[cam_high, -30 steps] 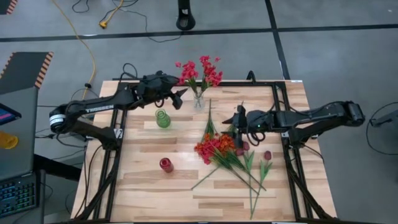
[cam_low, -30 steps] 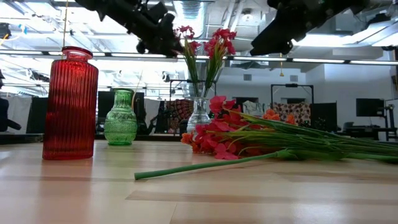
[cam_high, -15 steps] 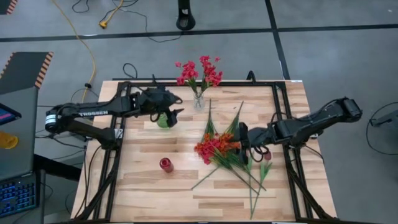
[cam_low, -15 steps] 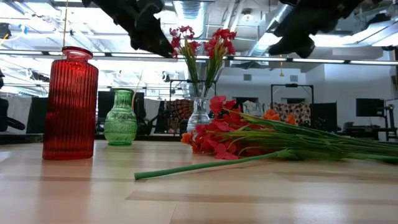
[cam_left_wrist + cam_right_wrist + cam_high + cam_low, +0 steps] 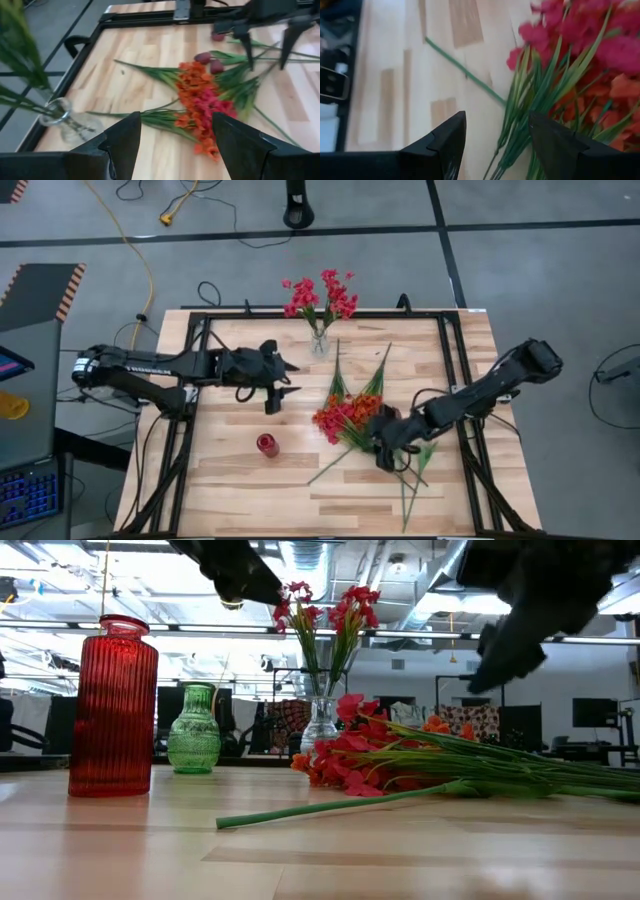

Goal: Sort flowers into vase by color
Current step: Put the red flower into the vase

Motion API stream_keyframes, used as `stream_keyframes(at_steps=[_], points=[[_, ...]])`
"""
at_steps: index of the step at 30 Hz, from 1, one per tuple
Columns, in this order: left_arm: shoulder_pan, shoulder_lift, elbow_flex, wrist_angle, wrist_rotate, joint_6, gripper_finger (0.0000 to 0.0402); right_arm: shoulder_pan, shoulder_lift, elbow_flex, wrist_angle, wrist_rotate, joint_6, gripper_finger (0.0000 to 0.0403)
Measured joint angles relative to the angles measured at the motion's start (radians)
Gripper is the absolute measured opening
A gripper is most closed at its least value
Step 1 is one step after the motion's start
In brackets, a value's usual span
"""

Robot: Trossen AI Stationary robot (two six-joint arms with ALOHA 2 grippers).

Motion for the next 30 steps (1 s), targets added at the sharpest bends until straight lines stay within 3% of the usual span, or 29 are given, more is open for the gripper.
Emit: stream_keyframes(at_steps=[17,30], points=[[-0.057,0.000,0.000,0.003,-0.009,-0.020,0.0233,0.000,0.165,0.000,0.003,0.002,0.003,0.0240],[-0.057,0.001,0.000,0.003,-0.009,-0.029,0.0233,0.000,0.187,0.000,-0.014,0.007,0.044,0.0225]])
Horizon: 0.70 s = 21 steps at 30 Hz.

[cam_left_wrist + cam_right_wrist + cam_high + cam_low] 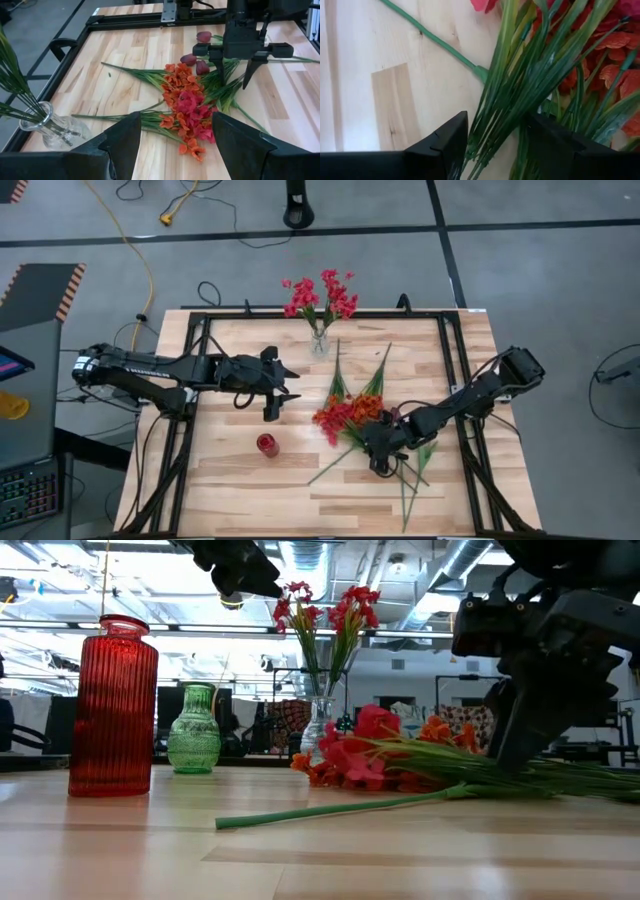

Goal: Sort flowers into vase by color
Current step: Put the red flower into the vase

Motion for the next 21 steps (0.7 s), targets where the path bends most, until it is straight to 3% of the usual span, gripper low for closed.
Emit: stream_keyframes(at_steps=[21], points=[[0.000,0.000,0.000,0.000,0.000,-0.002,0.0233,-0.019,0.000,0.000,-0.022,0.018,0.003,0.0030]])
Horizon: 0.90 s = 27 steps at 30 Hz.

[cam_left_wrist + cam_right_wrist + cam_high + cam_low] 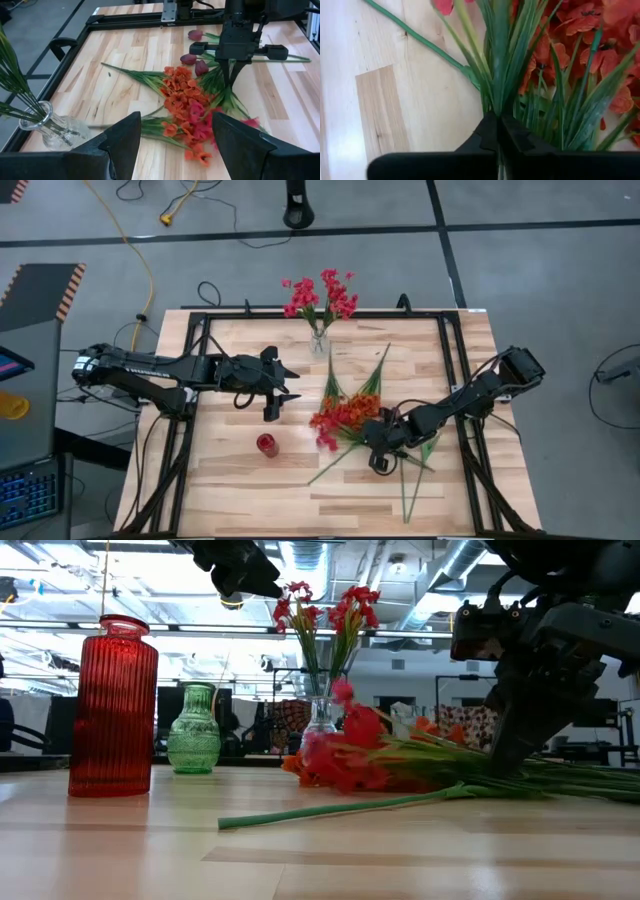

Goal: Sort flowers into vase by color
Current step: Put the red flower into the vase

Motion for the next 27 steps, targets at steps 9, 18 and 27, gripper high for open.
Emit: stream_keyframes(at_steps=[9,18,27], points=[[0.000,0.000,0.000,0.045,0.000,0.008,0.0233,0.000,-0.051,0.000,-0.001,0.000,-0.001,0.0037],[0.000,-0.016,0.000,0.075,0.000,0.011,0.0233,-0.002,-0.207,0.000,0.000,0.006,-0.003,0.0031],[0.000,-0.121,0.000,0.076,0.000,0.002,0.0233,-0.051,-0.389,0.000,0.001,0.156,-0.049,0.0031]])
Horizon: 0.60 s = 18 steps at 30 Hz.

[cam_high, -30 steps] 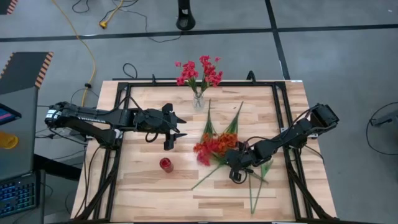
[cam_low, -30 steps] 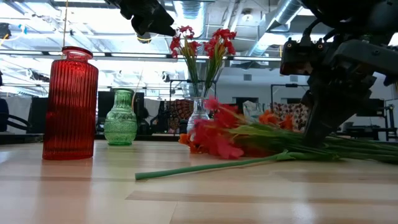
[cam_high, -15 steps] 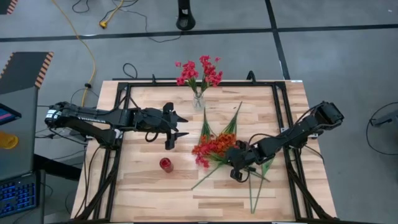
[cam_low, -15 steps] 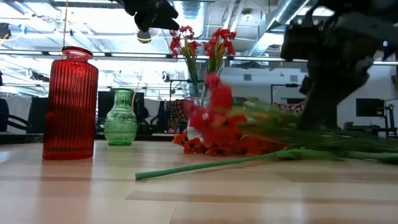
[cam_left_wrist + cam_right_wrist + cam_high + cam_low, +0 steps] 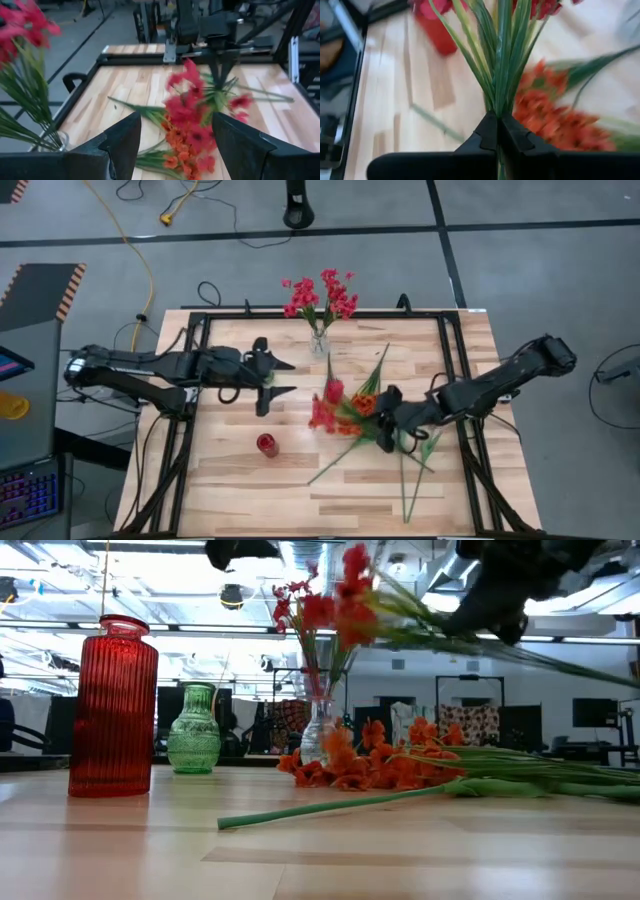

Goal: Sort flowers into vase by color
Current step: Put the red flower into the vase

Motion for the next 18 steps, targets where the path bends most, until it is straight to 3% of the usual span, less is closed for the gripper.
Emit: stream_keyframes(at_steps=[8,18], points=[[0.000,-0.083,0.000,-0.011,0.006,-0.027,0.0233,-0.073,-0.089,0.000,0.101,0.090,-0.142,0.0033],[-0.010,-0.010,-0.003,0.009,0.042,-0.069,0.0233,-0.150,-0.084,0.000,0.321,0.090,-0.351,0.0034]])
